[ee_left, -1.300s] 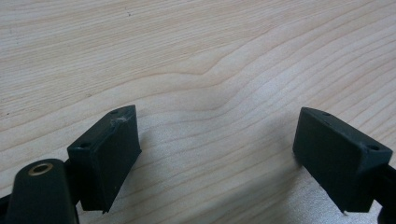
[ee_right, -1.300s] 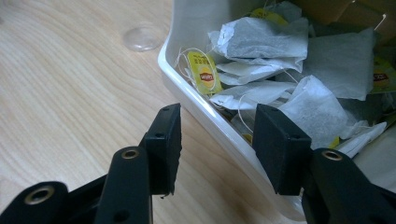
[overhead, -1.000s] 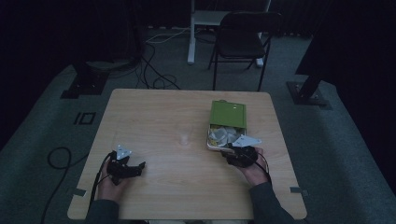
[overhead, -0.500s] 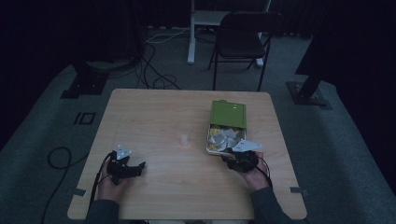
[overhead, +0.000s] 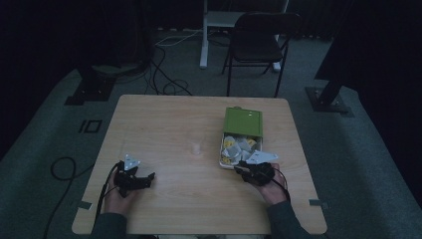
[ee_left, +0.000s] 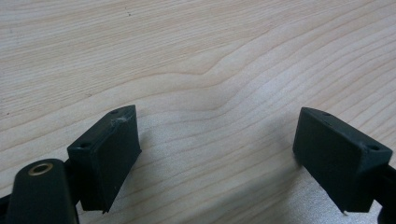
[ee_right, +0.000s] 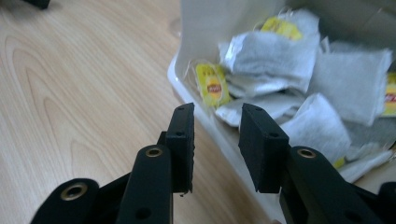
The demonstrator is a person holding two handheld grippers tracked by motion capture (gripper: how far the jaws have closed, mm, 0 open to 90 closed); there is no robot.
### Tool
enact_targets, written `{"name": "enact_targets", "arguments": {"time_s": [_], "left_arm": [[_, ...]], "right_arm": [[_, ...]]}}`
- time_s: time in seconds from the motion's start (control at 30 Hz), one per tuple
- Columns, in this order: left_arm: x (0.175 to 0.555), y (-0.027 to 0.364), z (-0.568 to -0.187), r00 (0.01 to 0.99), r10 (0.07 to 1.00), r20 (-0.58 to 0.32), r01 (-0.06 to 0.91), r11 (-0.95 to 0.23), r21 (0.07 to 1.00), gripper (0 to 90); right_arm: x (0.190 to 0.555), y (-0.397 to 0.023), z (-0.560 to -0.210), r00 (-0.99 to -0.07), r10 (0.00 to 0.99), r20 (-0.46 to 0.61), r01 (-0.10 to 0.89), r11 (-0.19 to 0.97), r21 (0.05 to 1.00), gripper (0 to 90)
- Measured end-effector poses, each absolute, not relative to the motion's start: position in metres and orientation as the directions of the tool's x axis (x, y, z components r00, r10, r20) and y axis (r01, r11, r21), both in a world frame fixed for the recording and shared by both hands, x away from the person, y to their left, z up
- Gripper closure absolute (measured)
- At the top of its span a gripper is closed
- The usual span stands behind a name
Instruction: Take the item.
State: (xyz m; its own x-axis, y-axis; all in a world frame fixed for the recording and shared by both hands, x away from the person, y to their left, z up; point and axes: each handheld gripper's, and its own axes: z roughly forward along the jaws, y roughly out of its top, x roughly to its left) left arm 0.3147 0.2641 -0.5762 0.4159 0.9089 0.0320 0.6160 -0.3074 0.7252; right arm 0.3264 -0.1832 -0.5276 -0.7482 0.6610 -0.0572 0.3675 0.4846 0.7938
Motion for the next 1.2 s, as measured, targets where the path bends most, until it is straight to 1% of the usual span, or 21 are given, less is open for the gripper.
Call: {"name": "enact_targets", "arguments": {"time_s": [0.17,0.5,0.8,0.93,1.07,1.2], "left_arm": [[0.315,0.264,-0.576,0.416,0.909,0.032,0.616,-0.307,0.725,15.4],[0.315,0.264,-0.576,0.416,0.909,0.032,0.616,-0.308,0.725,15.4],[0.315,0.264,-0.576,0.416,0.909,0.032,0.616,-0.307,0.725,15.4],[0.315,0.264,-0.576,0.416,0.909,0.032,0.616,-0.308,0.725,15.4],[0.315,0.264,-0.576,0.416,0.909,0.032,0.616,-0.307,0.725,15.4],[0.315,0.264,-0.576,0.416,0.909,0.032,0.616,-0.307,0.725,15.4]], "right_arm": [[0.33,-0.179,-0.522,-0.724,0.685,-0.081,0.353,0.469,0.809,65.7],[0.339,-0.174,-0.519,-0.637,0.767,-0.081,0.394,0.414,0.82,69.2],[0.344,-0.167,-0.515,-0.582,0.801,-0.141,0.384,0.424,0.82,70.2],[0.347,-0.165,-0.514,-0.556,0.817,-0.152,0.391,0.418,0.82,72.2],[0.35,-0.161,-0.513,-0.526,0.83,-0.184,0.388,0.427,0.817,74.6],[0.353,-0.159,-0.513,-0.513,0.839,-0.18,0.394,0.417,0.819,75.1]]}}
